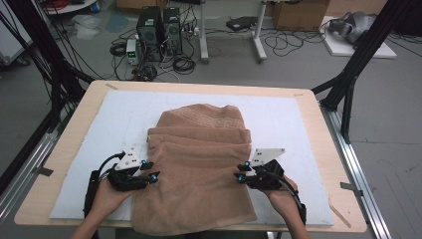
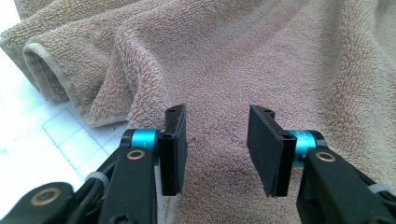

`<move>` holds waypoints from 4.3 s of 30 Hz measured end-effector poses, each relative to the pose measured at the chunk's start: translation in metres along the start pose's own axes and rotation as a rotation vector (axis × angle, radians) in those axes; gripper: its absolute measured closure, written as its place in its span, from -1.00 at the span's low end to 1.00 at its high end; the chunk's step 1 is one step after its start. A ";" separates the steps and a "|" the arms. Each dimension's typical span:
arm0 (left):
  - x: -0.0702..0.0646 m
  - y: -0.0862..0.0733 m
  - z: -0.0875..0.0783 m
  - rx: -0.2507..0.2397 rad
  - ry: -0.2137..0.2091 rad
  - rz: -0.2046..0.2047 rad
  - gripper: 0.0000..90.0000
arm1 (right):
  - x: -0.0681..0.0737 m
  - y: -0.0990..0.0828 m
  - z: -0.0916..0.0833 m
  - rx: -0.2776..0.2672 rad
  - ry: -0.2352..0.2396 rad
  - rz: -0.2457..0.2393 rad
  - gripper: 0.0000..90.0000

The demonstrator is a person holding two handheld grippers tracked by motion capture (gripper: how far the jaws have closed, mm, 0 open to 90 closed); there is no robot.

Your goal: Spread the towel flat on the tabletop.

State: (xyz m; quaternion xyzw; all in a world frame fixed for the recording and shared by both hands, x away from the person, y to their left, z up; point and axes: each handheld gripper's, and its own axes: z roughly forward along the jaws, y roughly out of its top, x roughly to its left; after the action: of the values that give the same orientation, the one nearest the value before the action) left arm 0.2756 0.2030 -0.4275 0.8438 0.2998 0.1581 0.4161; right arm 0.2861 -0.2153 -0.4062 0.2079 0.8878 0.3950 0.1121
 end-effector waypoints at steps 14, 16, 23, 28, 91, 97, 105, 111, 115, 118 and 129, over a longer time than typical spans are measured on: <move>-0.019 -0.010 -0.016 -0.015 -0.013 -0.006 0.11 | 0.027 -0.009 -0.011 -0.014 -0.047 0.030 0.34; -0.023 -0.012 -0.017 -0.011 -0.013 0.000 0.09 | 0.033 -0.011 -0.014 -0.016 -0.055 0.040 0.31; -0.036 -0.020 -0.015 0.005 -0.003 0.027 0.09 | 0.046 -0.021 -0.006 0.016 -0.049 0.065 0.27; -0.036 -0.024 -0.004 0.062 -0.018 0.016 0.16 | 0.045 -0.026 0.012 0.059 -0.045 0.089 0.27; -0.038 -0.024 -0.012 0.036 -0.091 0.050 0.92 | 0.038 -0.020 0.021 0.056 0.051 0.066 0.90; -0.053 -0.030 -0.031 0.011 -0.105 0.076 0.93 | 0.055 -0.021 0.007 0.034 0.057 0.042 0.89; -0.075 -0.042 -0.056 -0.002 -0.137 0.106 0.92 | 0.085 -0.025 -0.007 0.030 0.094 0.003 0.86; -0.069 -0.030 -0.059 -0.032 -0.110 0.100 0.49 | 0.084 -0.013 -0.018 -0.008 0.064 -0.006 0.58; -0.052 -0.022 -0.043 -0.027 -0.089 0.070 0.41 | 0.063 -0.007 -0.009 0.012 0.018 0.021 0.47; -0.044 -0.020 -0.029 -0.012 -0.085 0.050 0.39 | 0.048 -0.008 0.004 0.039 0.009 0.050 0.42; -0.047 -0.029 -0.008 0.036 -0.091 0.076 0.78 | 0.041 -0.021 0.025 0.078 0.066 0.078 0.86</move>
State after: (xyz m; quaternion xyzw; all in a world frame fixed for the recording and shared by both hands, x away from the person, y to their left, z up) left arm 0.2244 0.1917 -0.4463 0.8682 0.2513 0.1297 0.4077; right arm 0.2526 -0.1925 -0.4400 0.2332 0.8970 0.3709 0.0590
